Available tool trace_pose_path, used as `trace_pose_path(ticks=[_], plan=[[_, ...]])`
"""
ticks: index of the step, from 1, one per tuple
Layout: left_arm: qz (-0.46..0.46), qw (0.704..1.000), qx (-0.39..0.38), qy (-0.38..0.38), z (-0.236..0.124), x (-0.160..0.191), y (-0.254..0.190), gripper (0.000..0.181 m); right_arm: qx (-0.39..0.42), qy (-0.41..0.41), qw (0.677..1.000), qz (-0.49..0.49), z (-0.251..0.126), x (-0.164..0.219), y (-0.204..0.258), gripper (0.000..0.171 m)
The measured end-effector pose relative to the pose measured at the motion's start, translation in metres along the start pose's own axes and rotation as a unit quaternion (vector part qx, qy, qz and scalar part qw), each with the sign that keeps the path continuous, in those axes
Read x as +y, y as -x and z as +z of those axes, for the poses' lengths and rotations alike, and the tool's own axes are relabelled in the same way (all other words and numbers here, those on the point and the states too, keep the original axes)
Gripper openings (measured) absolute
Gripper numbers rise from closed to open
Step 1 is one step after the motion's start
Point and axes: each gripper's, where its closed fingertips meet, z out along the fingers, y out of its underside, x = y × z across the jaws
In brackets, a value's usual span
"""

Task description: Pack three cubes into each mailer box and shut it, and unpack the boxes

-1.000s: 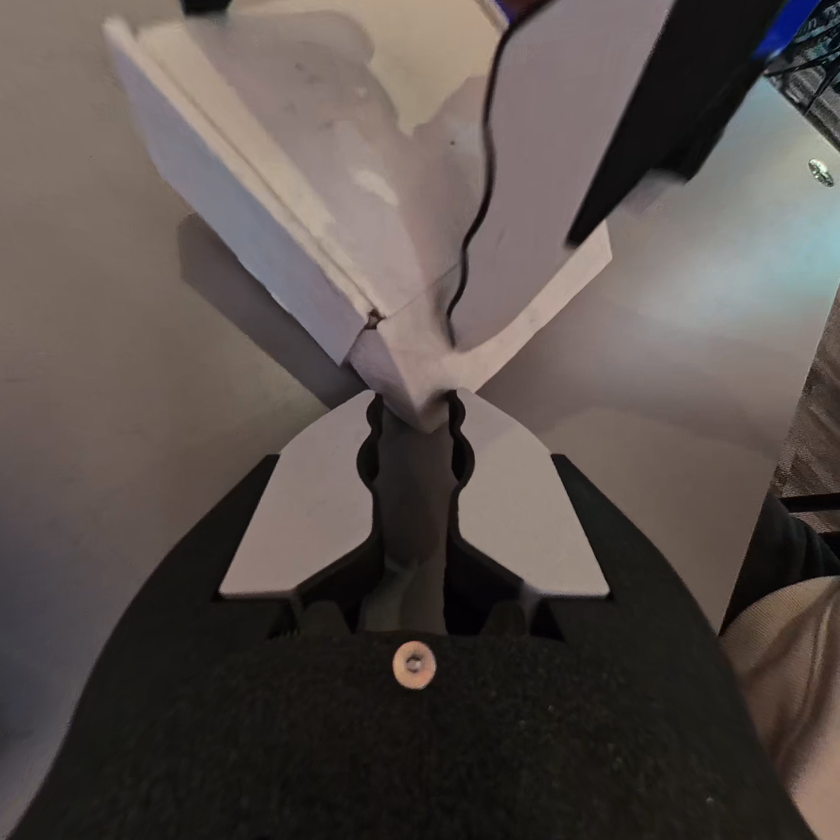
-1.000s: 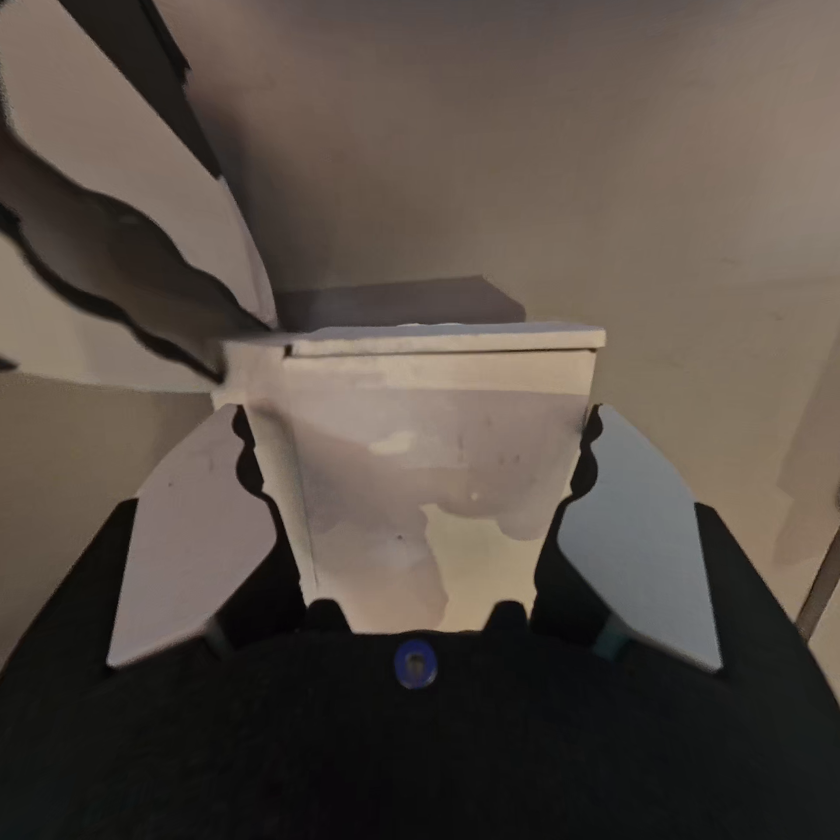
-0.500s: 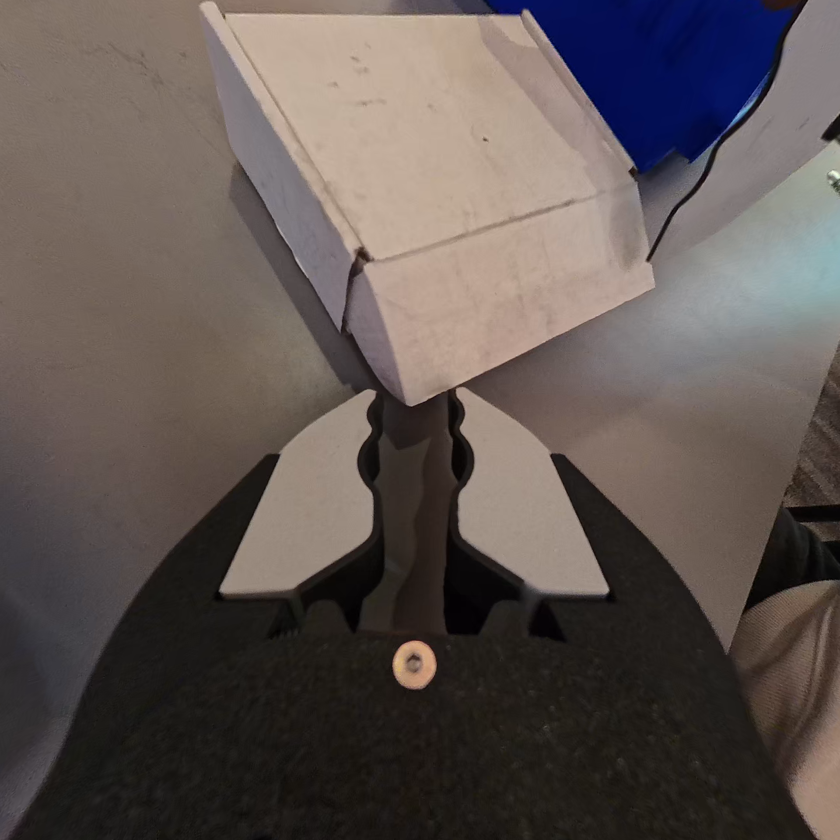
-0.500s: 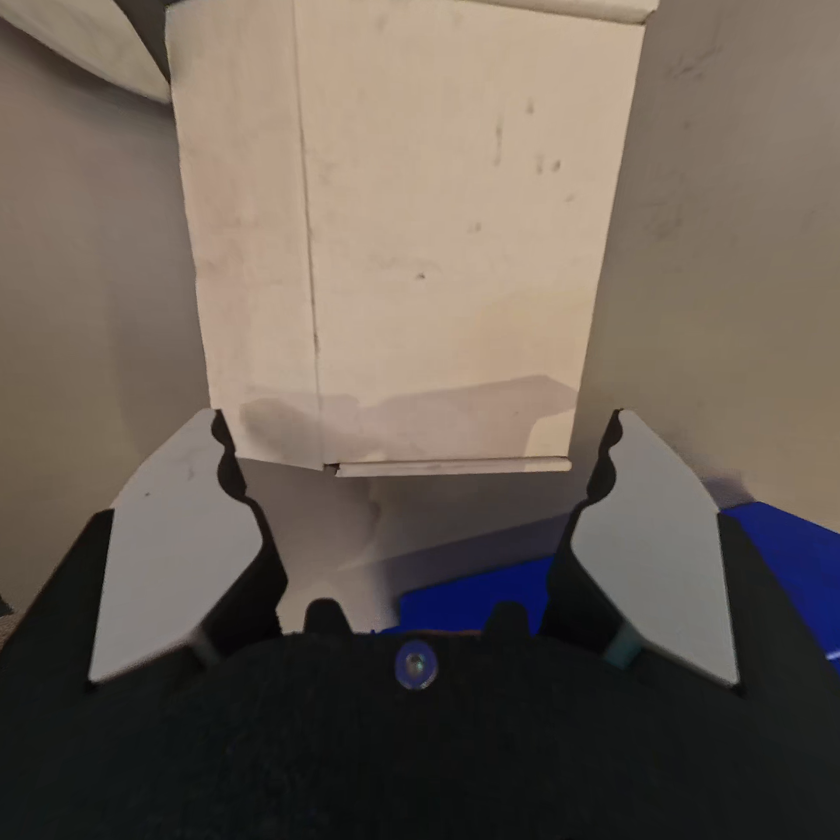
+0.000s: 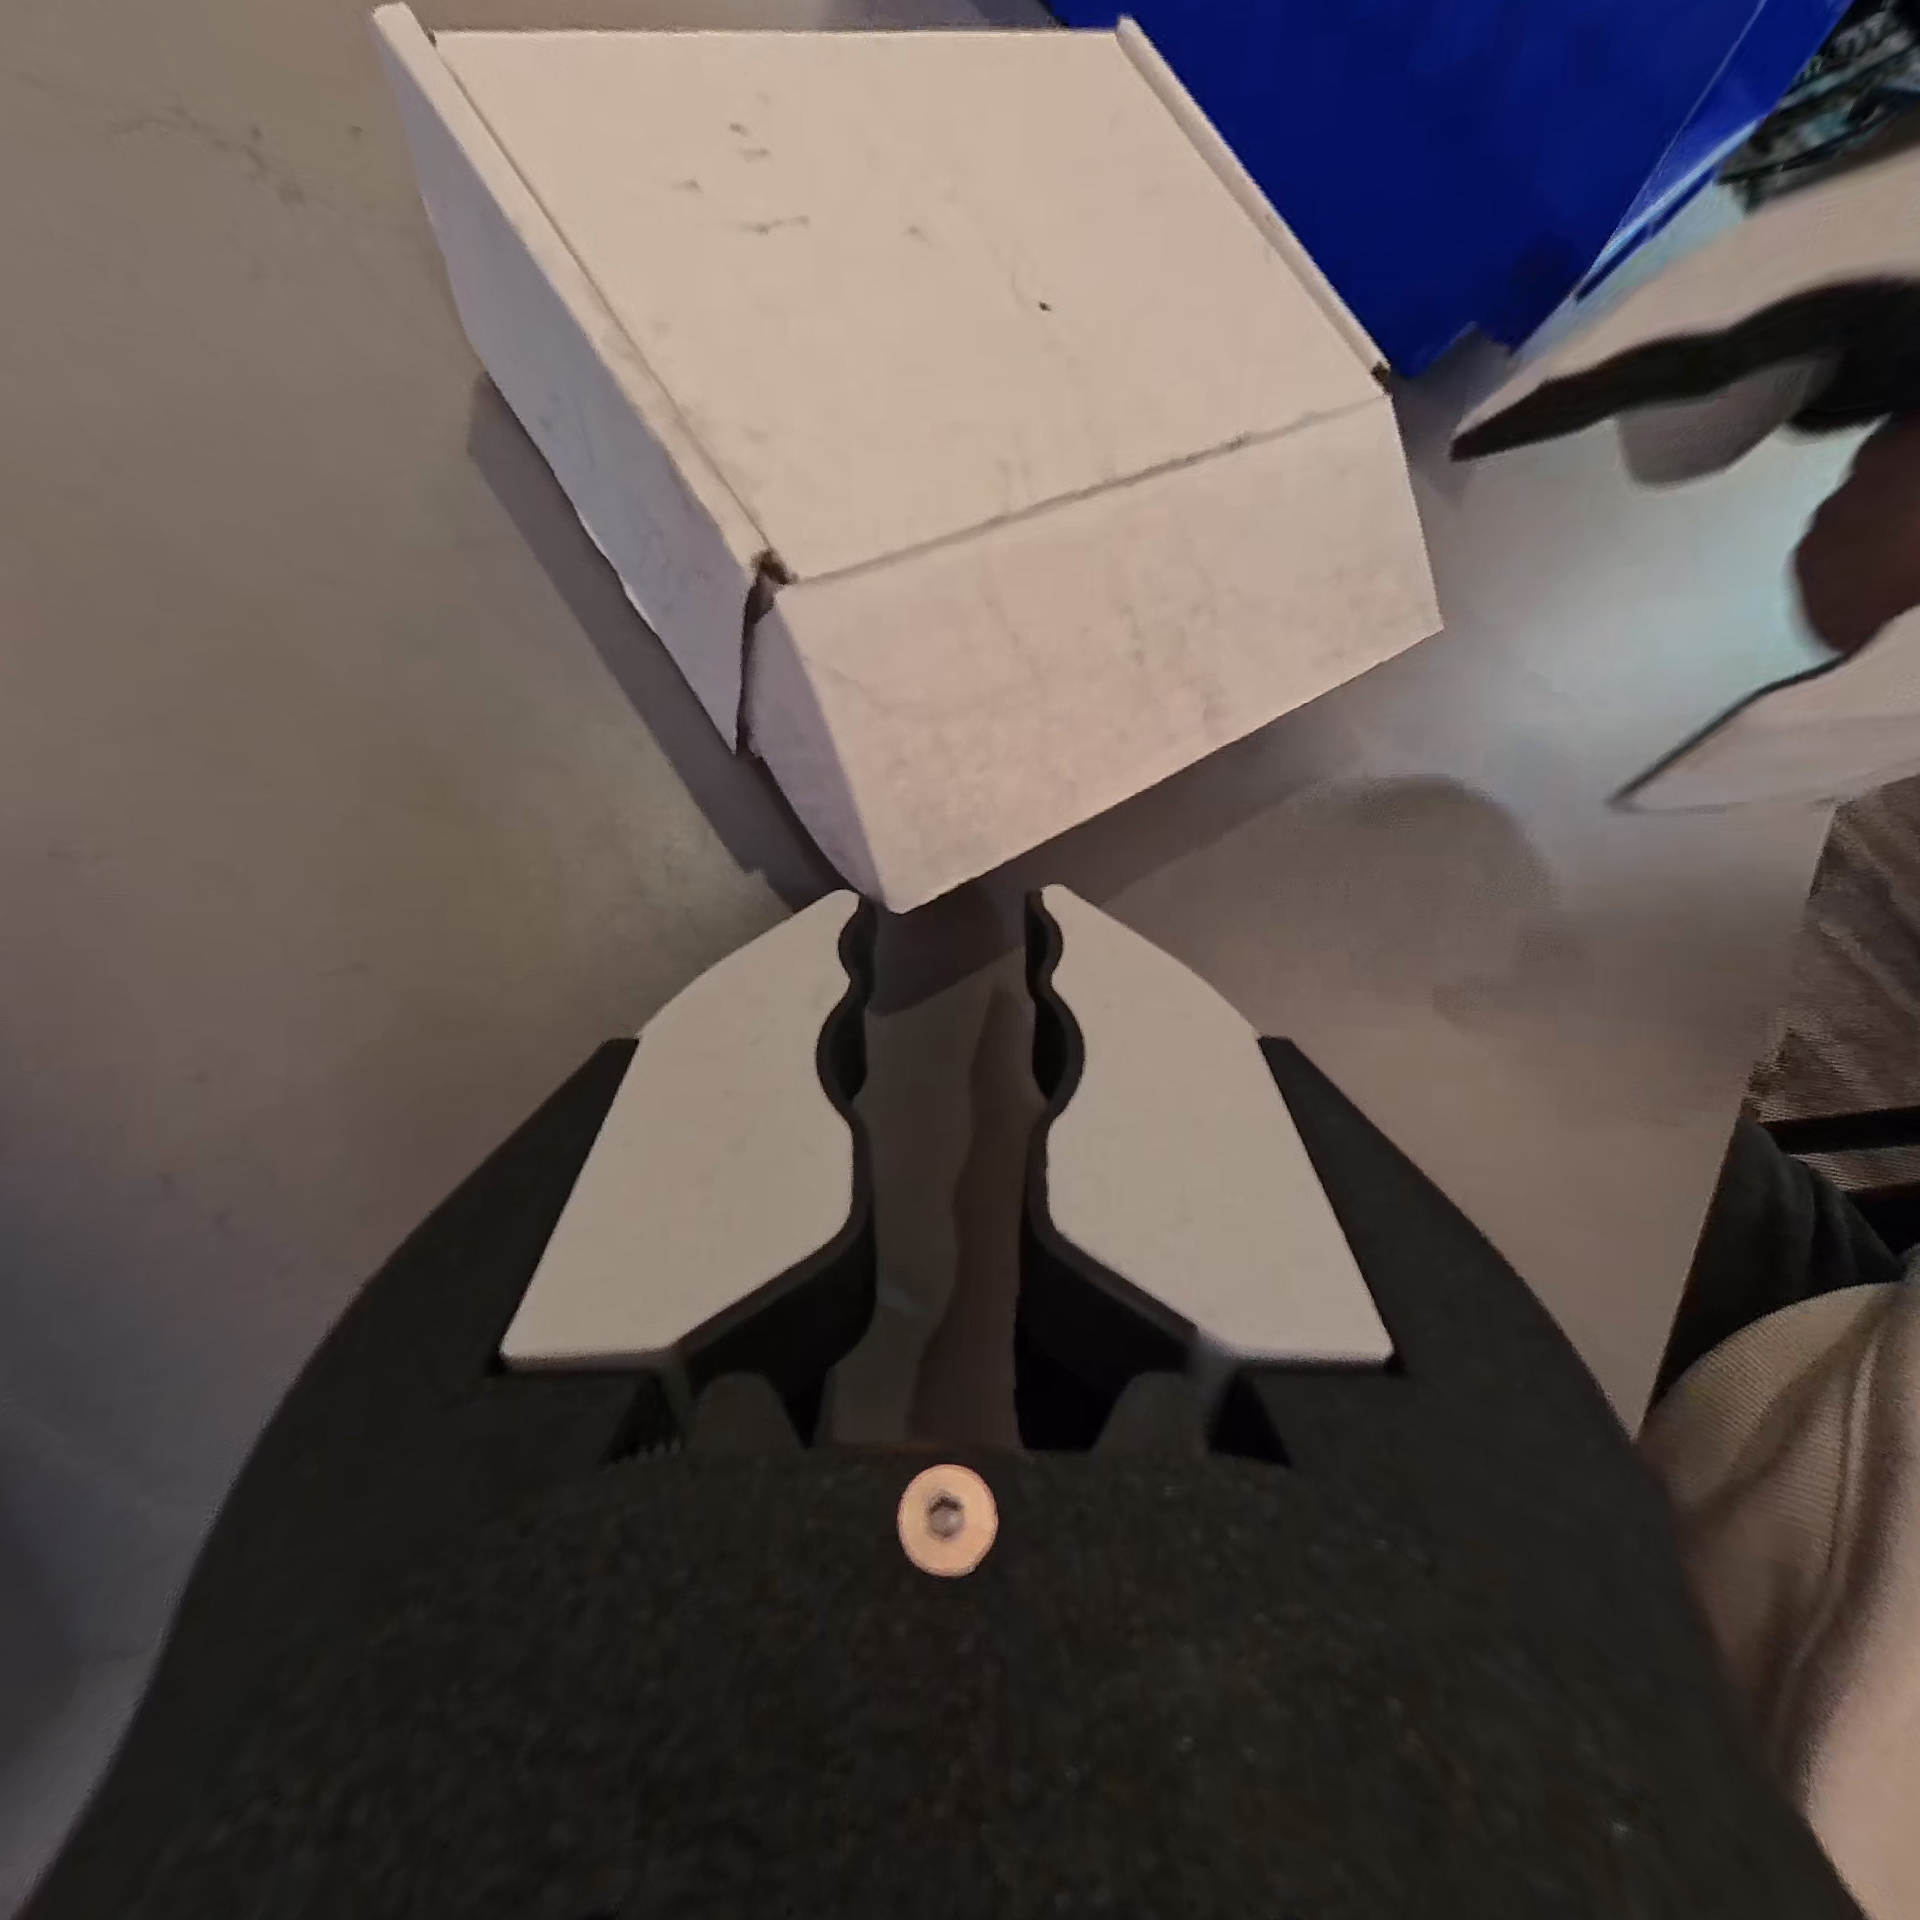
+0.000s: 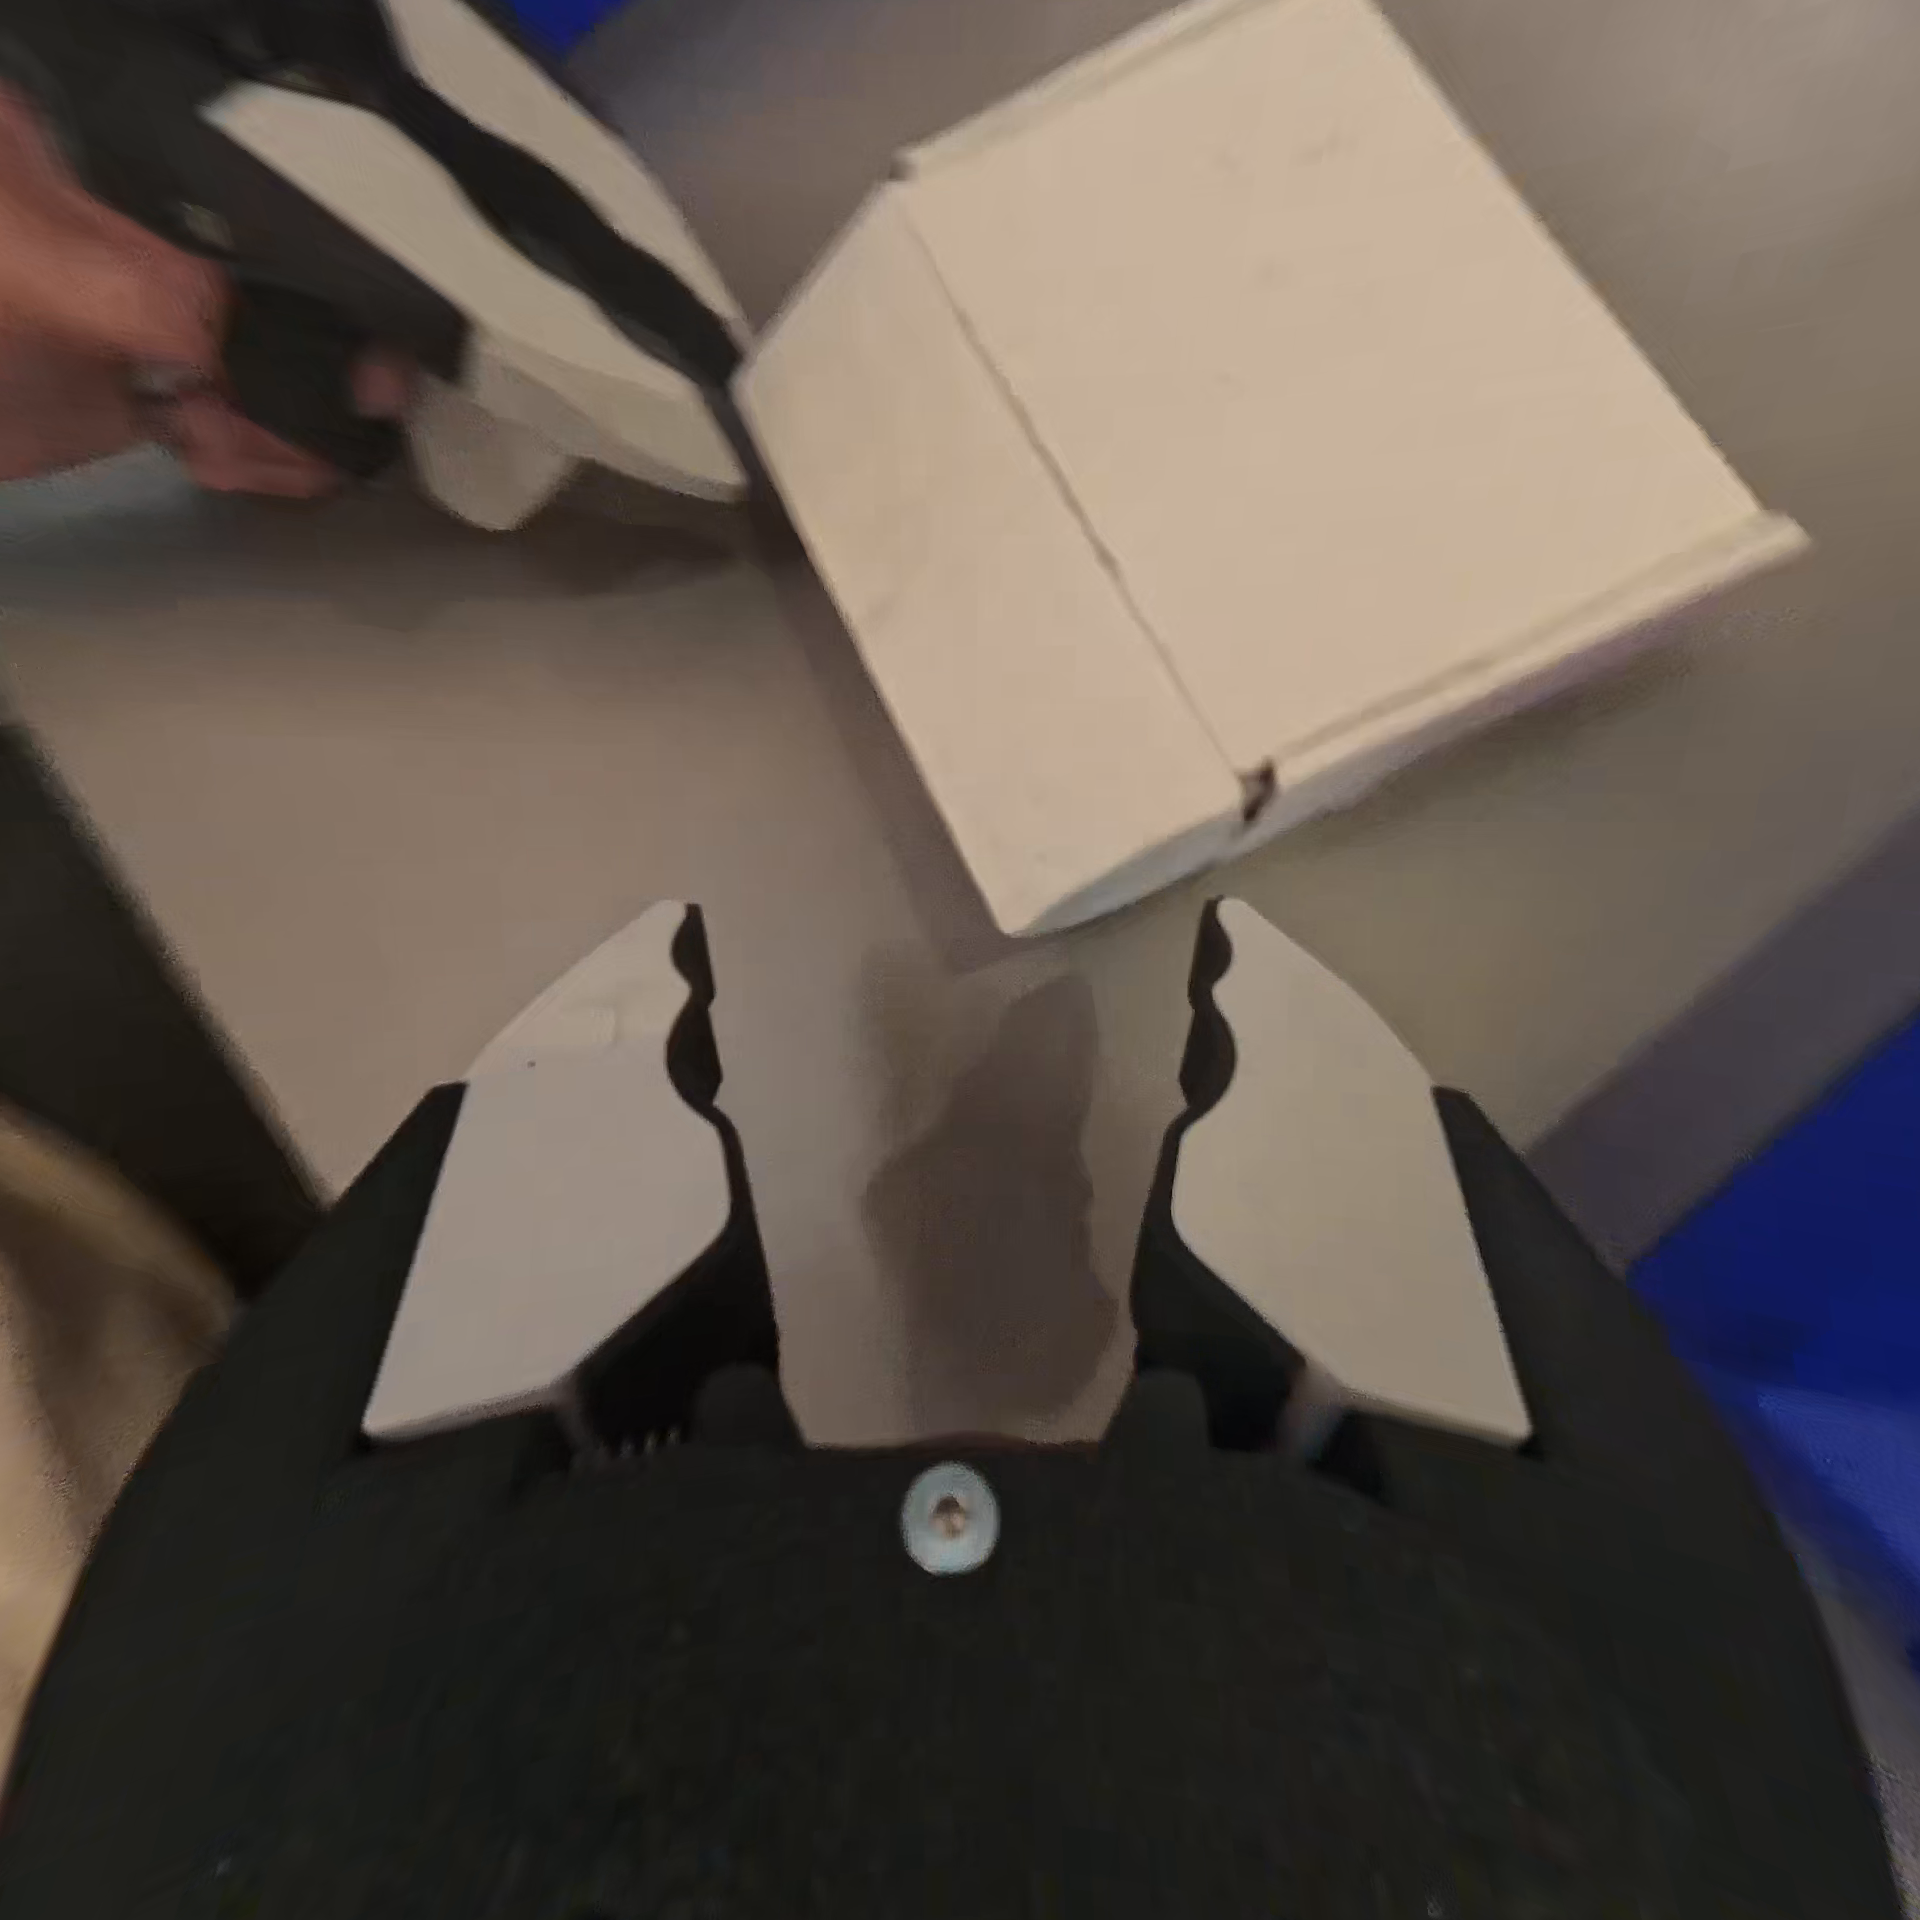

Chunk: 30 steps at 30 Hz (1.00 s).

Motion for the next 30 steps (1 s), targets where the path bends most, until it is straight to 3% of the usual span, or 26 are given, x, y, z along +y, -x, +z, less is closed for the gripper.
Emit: trace_pose_path(ticks=[2, 12, 16, 19, 24, 27, 30], plan=[[-0.007, 1.0, 0.008, -0.001, 0.001, -0.001, 0.0, 0.027, 0.045, -0.032, 0.998, 0.013, 0.007, 0.009, -0.007, 0.08], [-0.026, 0.999, 0.043, -0.004, 0.015, -0.017, -0.003, 0.029, 0.045, -0.037, 0.998, 0.014, 0.034, 0.003, -0.026, 0.094], [-0.021, 1.0, 0.019, -0.008, 0.019, -0.023, 0.007, 0.04, 0.021, -0.042, 0.999, 0.001, 0.04, -0.001, -0.02, 0.098], [-0.009, 1.0, 0.007, 0.004, 0.02, -0.02, 0.013, 0.033, 0.018, -0.048, 0.999, 0.005, 0.044, -0.005, -0.025, 0.098], [0.01, 1.0, -0.029, -0.004, 0.02, -0.024, 0.021, 0.043, -0.011, -0.064, 0.997, 0.031, 0.049, -0.015, -0.027, 0.094], [0.024, 0.999, -0.031, 0.007, 0.023, -0.022, 0.019, 0.041, 0.006, -0.072, 0.997, 0.034, 0.051, -0.02, -0.034, 0.103], [0.035, 0.998, -0.044, -0.005, 0.021, -0.026, 0.019, 0.039, 0.019, -0.078, 0.996, 0.04, 0.051, -0.022, -0.039, 0.097]])
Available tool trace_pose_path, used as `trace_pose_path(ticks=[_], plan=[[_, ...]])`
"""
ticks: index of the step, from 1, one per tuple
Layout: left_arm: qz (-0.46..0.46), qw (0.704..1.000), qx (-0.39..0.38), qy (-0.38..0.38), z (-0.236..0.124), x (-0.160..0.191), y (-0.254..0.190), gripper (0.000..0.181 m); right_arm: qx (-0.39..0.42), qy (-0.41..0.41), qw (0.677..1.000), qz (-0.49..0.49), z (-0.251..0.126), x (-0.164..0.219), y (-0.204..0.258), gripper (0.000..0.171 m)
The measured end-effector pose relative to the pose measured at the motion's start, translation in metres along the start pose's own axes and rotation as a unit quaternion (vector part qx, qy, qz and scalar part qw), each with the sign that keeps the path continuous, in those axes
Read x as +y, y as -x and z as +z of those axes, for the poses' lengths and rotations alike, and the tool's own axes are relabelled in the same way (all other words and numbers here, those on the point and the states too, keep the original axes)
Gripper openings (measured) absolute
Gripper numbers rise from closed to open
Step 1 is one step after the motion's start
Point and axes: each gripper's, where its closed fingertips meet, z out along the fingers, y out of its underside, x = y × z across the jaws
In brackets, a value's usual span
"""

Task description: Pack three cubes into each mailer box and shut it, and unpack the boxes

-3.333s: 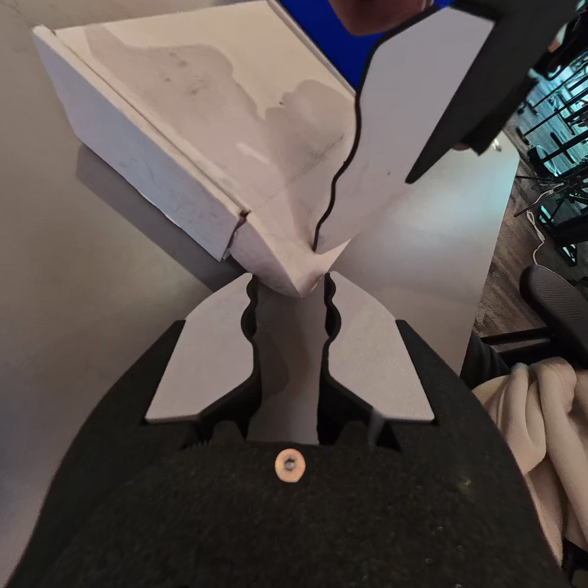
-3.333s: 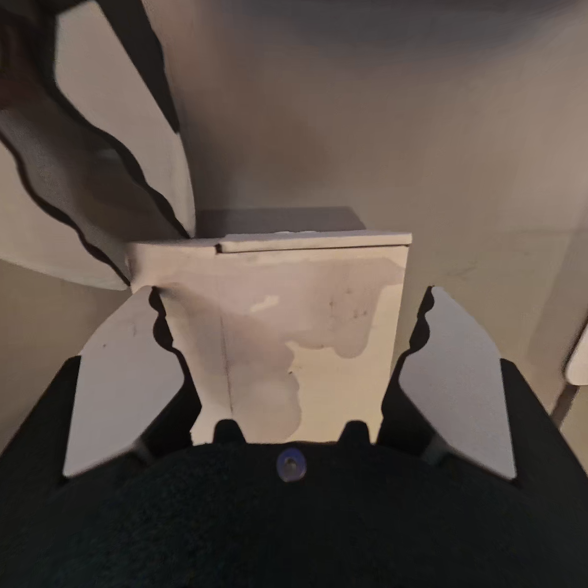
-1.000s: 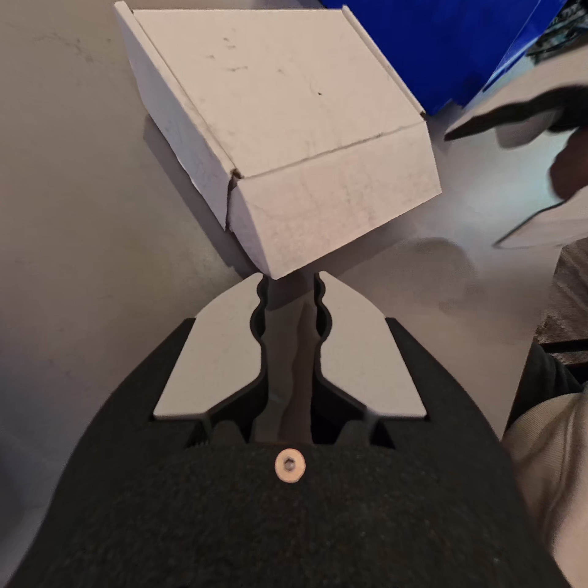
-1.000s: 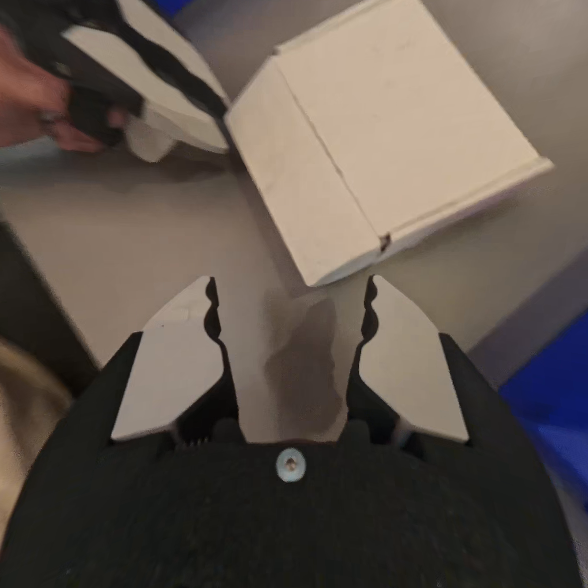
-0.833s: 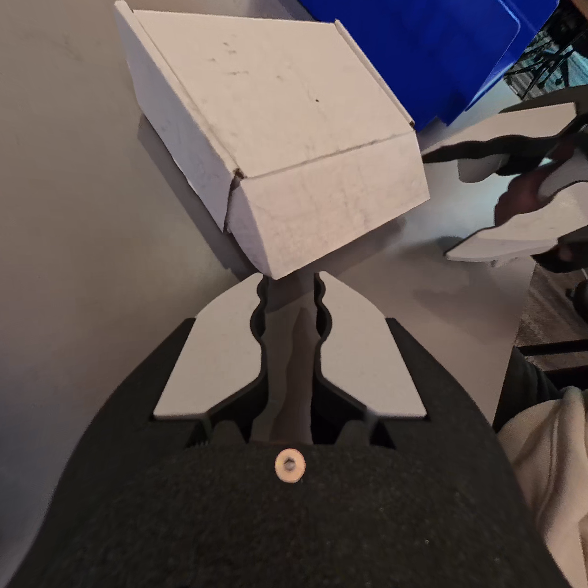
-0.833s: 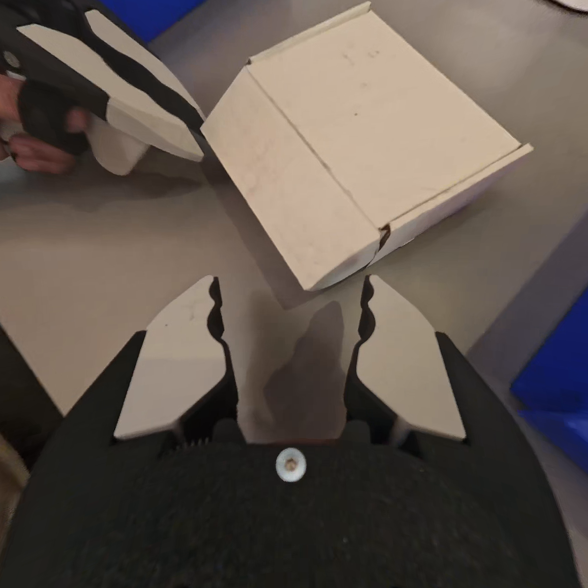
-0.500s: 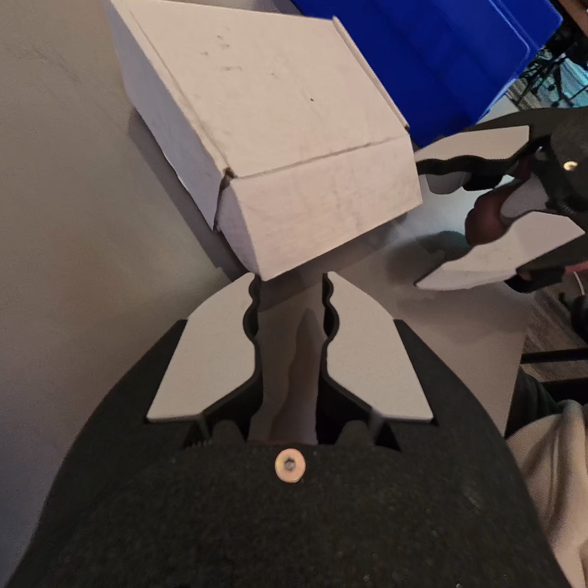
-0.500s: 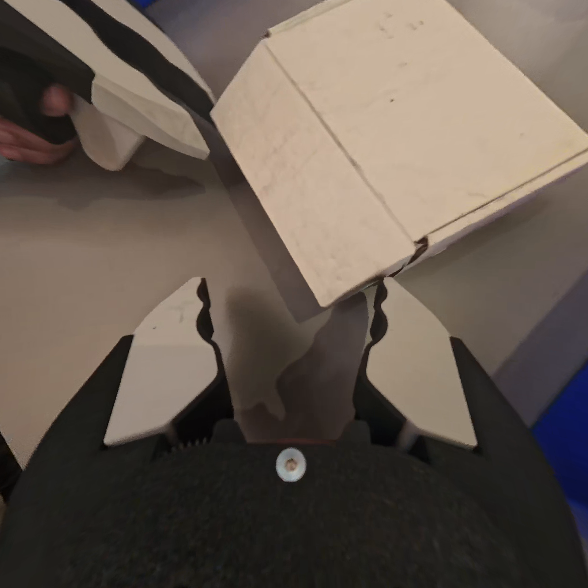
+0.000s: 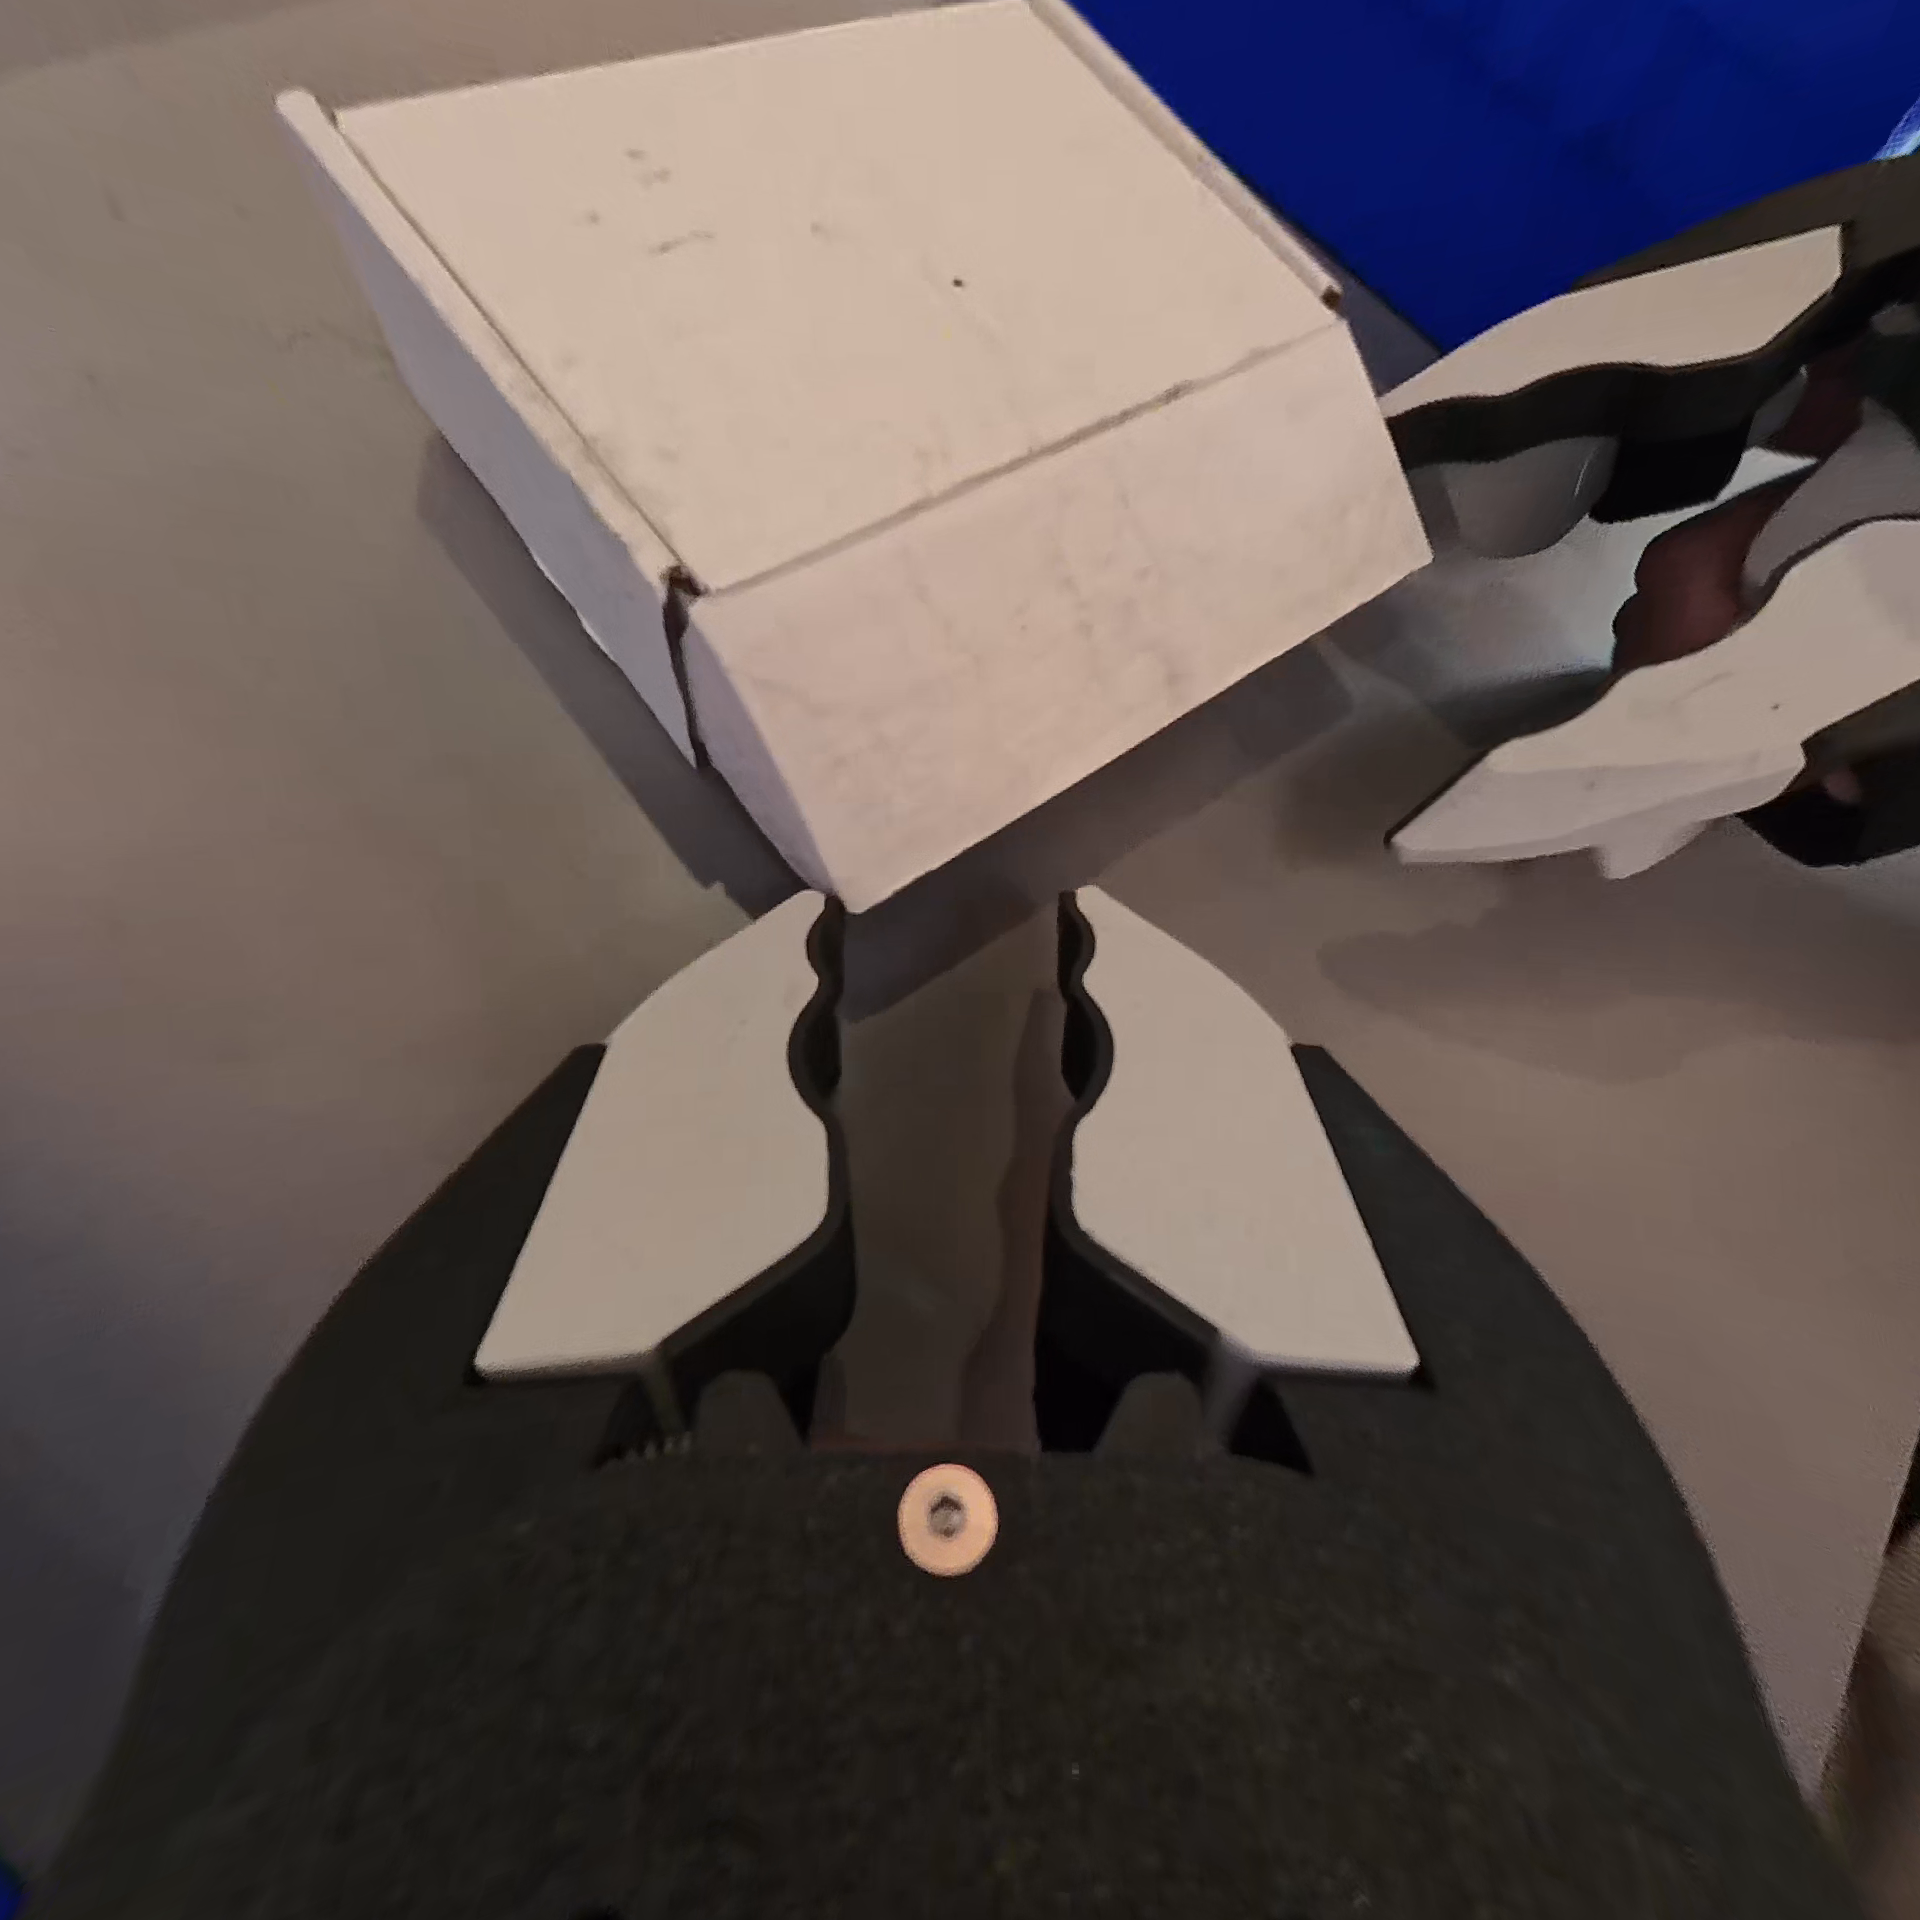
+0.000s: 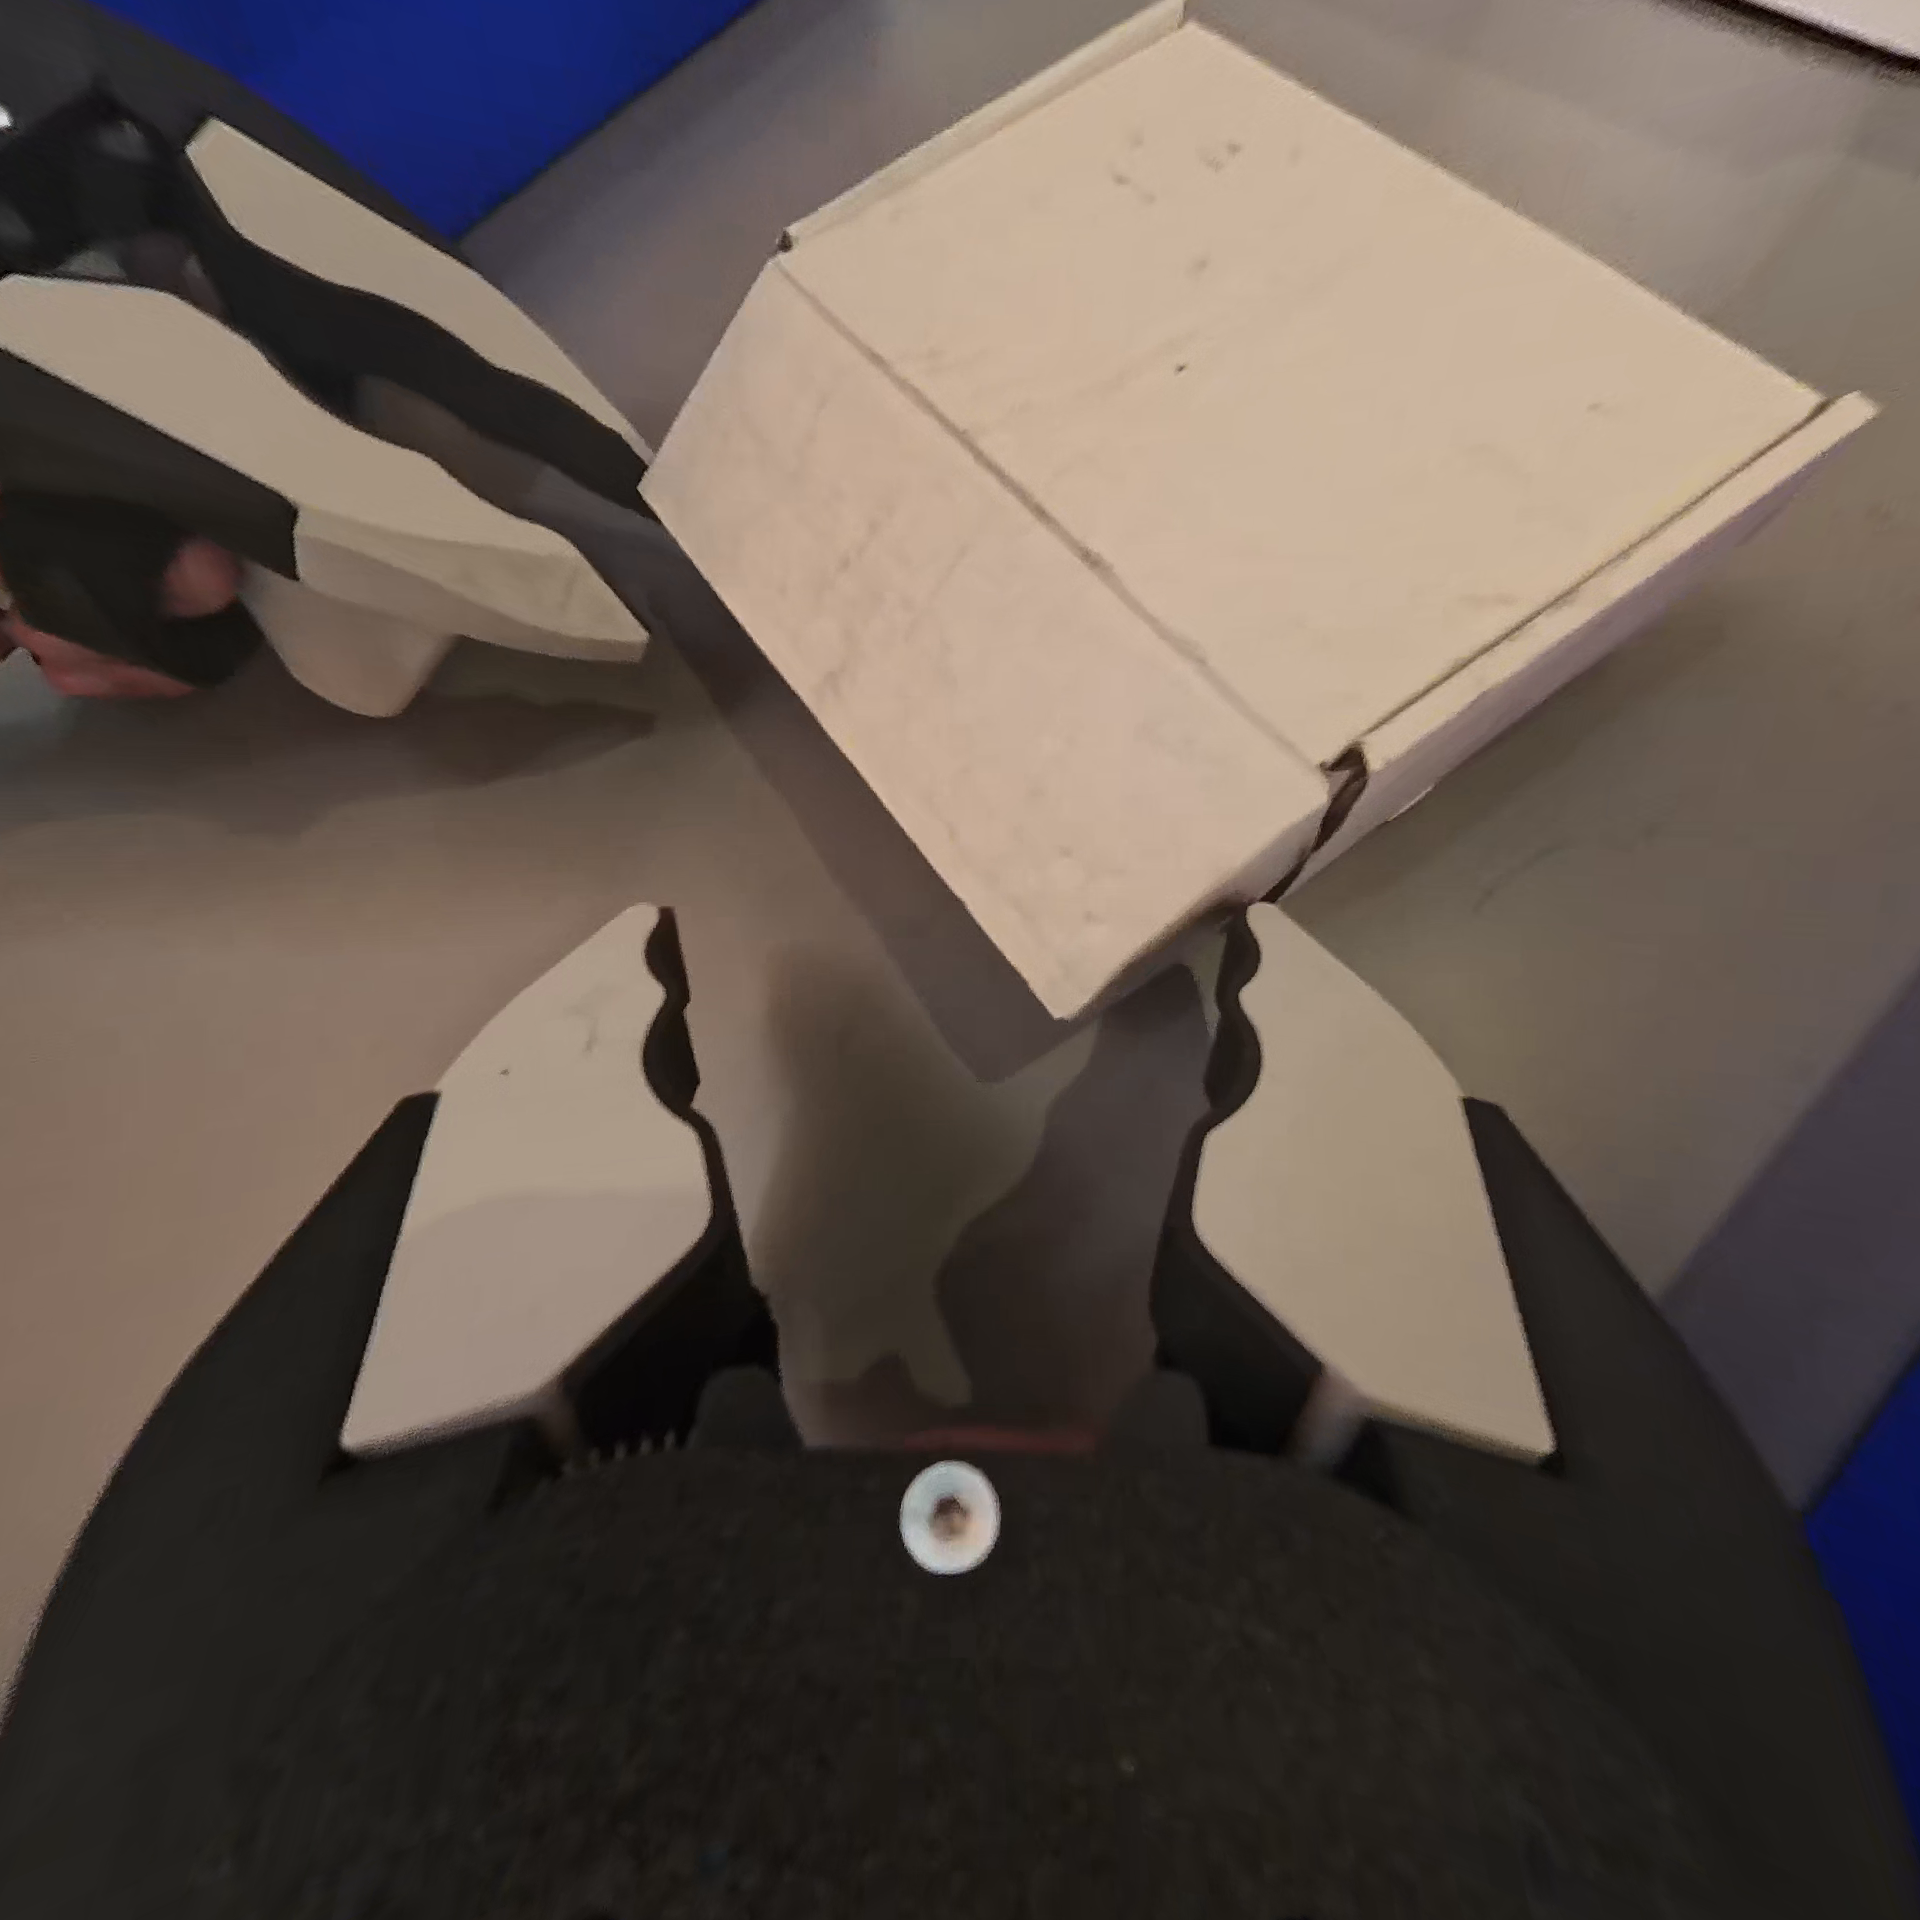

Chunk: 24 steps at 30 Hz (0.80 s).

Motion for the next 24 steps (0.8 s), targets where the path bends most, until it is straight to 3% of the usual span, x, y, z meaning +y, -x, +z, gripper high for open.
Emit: trace_pose_path(ticks=[3, 7, 10, 13, 18, 24], plan=[[0.015, 1.0, -0.019, -0.012, -0.013, -0.016, 0.002, 0.042, 0.006, -0.017, 1.0, 0.005, -0.004, -0.004, -0.005, 0.088], [0.076, 0.995, -0.021, -0.053, -0.035, -0.087, -0.006, 0.061, 0.007, -0.017, 1.0, 0.017, -0.006, -0.003, -0.009, 0.089], [0.116, 0.992, 0.033, 0.034, -0.013, -0.123, -0.019, 0.062, 0.005, -0.019, 1.0, 0.021, -0.007, -0.002, -0.006, 0.085], [0.175, 0.977, -0.002, 0.119, 0.039, -0.145, 0.008, 0.056, 0.013, -0.013, 1.0, 0.022, -0.007, 0.0, -0.001, 0.084], [0.147, 0.949, 0.111, 0.257, 0.104, -0.125, 0.002, 0.054, 0.008, -0.01, 0.999, 0.034, -0.003, -0.001, -0.003, 0.084], [0.135, 0.955, 0.134, 0.229, 0.107, -0.12, 0.001, 0.056, -0.058, -0.04, 0.993, 0.094, -0.002, -0.012, 0.0, 0.083]])
